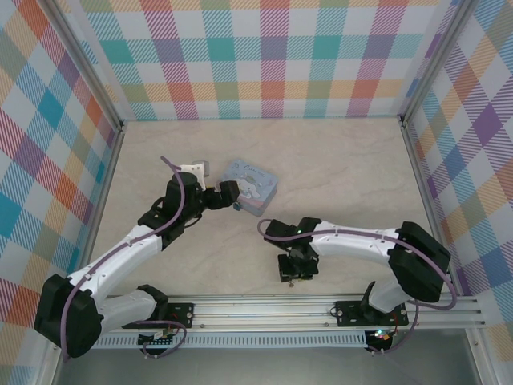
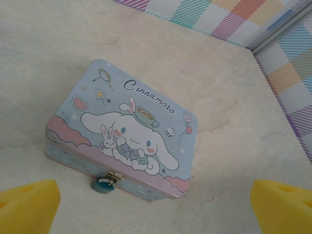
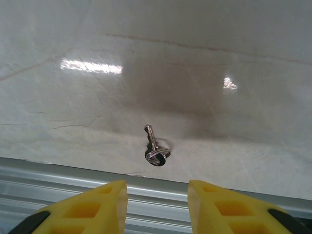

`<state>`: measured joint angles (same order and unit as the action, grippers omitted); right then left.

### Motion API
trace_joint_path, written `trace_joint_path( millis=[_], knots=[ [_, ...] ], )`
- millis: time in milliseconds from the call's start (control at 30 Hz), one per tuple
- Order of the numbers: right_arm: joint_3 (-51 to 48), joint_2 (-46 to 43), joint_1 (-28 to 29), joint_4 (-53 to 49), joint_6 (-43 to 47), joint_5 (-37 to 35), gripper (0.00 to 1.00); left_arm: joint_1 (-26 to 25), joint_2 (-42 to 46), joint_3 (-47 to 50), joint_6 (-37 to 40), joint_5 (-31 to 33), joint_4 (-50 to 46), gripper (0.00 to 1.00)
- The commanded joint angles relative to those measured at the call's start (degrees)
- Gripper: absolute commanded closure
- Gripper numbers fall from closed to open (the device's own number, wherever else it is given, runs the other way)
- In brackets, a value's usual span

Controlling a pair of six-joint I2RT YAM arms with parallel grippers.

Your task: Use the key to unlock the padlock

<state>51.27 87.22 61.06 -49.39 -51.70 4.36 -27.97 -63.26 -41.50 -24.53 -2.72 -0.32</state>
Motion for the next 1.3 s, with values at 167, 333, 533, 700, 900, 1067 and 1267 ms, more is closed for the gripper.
trace_joint_path(
  millis=[167,333,533,700,900,1067,1267],
  knots=[
    [0.1,4.4,0.9,0.7,-2.0,1.2,0.62,0.5,2.7,0.6,1.1,0.9,-0.7,0.0],
    [0.4,6.4,1.0,2.1,-1.5,1.8,0.64,0.6,3.1,0.8,1.1,1.2,-1.0,0.0],
    [-0.2,7.5,0.9,3.0,-1.5,2.1,0.68,0.6,3.1,0.6,1.3,1.5,-1.0,0.0],
    [-0.4,8.0,0.9,2.2,-1.4,1.6,0.74,0.7,3.0,0.5,1.3,1.5,-1.1,0.0],
    [0.3,7.5,0.9,1.1,-0.8,0.4,0.81,0.7,3.0,0.3,1.4,1.7,-1.3,0.0],
    [1.0,7.3,0.9,0.3,-0.4,-0.6,0.84,0.7,3.0,0.2,1.4,1.6,-1.5,0.0],
    [1.1,5.9,0.6,0.2,-0.2,-1.9,0.9,0.7,3.1,0.1,1.6,1.7,-1.5,0.0]
  ],
)
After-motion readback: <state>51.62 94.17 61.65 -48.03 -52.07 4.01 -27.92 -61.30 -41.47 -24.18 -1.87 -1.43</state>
